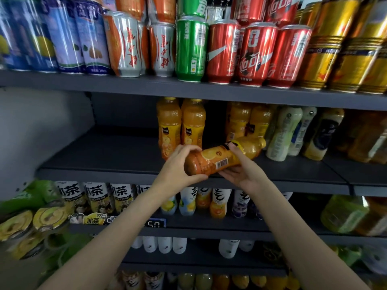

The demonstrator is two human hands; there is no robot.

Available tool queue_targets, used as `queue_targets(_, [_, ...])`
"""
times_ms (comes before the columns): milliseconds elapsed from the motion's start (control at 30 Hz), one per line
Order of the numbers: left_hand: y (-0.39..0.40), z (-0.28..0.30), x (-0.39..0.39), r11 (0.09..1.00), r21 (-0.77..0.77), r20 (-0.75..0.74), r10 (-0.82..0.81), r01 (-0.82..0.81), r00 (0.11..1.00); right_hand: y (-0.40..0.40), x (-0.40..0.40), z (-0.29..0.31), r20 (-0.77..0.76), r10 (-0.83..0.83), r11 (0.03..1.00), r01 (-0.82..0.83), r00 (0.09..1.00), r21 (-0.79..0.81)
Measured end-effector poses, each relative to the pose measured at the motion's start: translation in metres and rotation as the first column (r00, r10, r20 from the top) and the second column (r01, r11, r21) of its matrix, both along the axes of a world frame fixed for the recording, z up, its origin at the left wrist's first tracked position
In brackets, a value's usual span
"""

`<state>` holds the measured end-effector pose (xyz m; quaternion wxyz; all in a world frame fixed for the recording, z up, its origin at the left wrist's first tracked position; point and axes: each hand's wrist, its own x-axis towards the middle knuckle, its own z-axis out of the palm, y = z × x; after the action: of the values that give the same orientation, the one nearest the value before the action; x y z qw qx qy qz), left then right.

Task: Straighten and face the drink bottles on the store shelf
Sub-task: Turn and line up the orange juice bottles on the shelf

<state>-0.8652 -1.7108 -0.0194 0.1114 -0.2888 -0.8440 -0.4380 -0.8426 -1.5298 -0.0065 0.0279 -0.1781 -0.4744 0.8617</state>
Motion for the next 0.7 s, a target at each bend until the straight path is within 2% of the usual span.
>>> queue_targets(67, [-0.004,0.0,-0.002,0.999,0.041,0.223,-0.022,0.013,0.974,0.001,0.003,0.0,-0.04,-0.004,1.0,0.004,0.999,-0.002])
queue_targets(100, [-0.006,0.001,-0.003,0.992,0.118,0.396,-0.088,0.044,0.914,0.003,0.004,0.001,-0.066,-0.001,1.0,0.001,0.998,0.011])
queue_targets(133, [-0.008,0.002,-0.003,0.97,0.235,0.543,-0.188,0.067,0.818,0.005,0.005,0.003,-0.093,0.009,0.999,-0.006,0.996,0.032])
queue_targets(167, [-0.011,0.002,-0.004,0.936,0.346,0.636,-0.286,0.065,0.717,0.007,0.006,0.006,-0.119,0.023,0.998,-0.016,0.993,0.056])
queue_targets(200, [-0.013,0.002,-0.004,0.898,0.435,0.669,-0.367,0.06,0.646,0.009,0.008,0.009,-0.144,0.036,0.997,-0.025,0.989,0.078])
queue_targets(233, [-0.014,0.002,-0.005,0.874,0.483,0.669,-0.413,0.061,0.618,0.01,0.009,0.012,-0.168,0.048,0.995,-0.032,0.985,0.096])
queue_targets(300, [-0.011,0.004,-0.005,0.864,0.497,0.639,-0.425,0.079,0.641,0.014,0.01,0.017,-0.206,0.068,0.989,-0.04,0.976,0.14])
queue_targets(367, [-0.004,0.005,-0.005,0.93,0.355,0.549,-0.287,0.091,0.785,0.016,0.01,0.023,-0.204,0.08,0.976,-0.035,0.976,0.215])
queue_targets(433, [0.005,0.006,-0.005,0.976,0.213,0.308,-0.103,0.037,0.946,0.015,0.011,0.026,-0.141,0.09,0.949,-0.041,0.986,0.314])
queue_targets(467, [0.008,0.008,-0.004,0.983,0.186,0.168,-0.042,0.01,0.985,0.014,0.012,0.025,-0.114,0.098,0.945,-0.056,0.989,0.322])
queue_targets(533, [0.013,0.014,-0.001,0.995,0.093,-0.108,0.035,-0.025,0.994,0.012,0.015,0.021,-0.108,0.101,0.976,-0.077,0.989,0.202])
queue_targets(600, [0.014,0.018,0.003,0.999,-0.028,-0.345,0.034,-0.046,0.938,0.01,0.016,0.018,-0.116,0.076,0.996,-0.07,0.99,0.05])
queue_targets(633, [0.014,0.019,0.003,0.997,-0.066,-0.412,0.017,-0.049,0.911,0.009,0.017,0.018,-0.113,0.064,0.998,-0.064,0.992,0.006])
queue_targets(700, [0.013,0.02,0.004,0.996,-0.081,-0.405,-0.004,-0.032,0.914,0.009,0.017,0.016,-0.118,0.048,0.998,-0.051,0.992,-0.021])
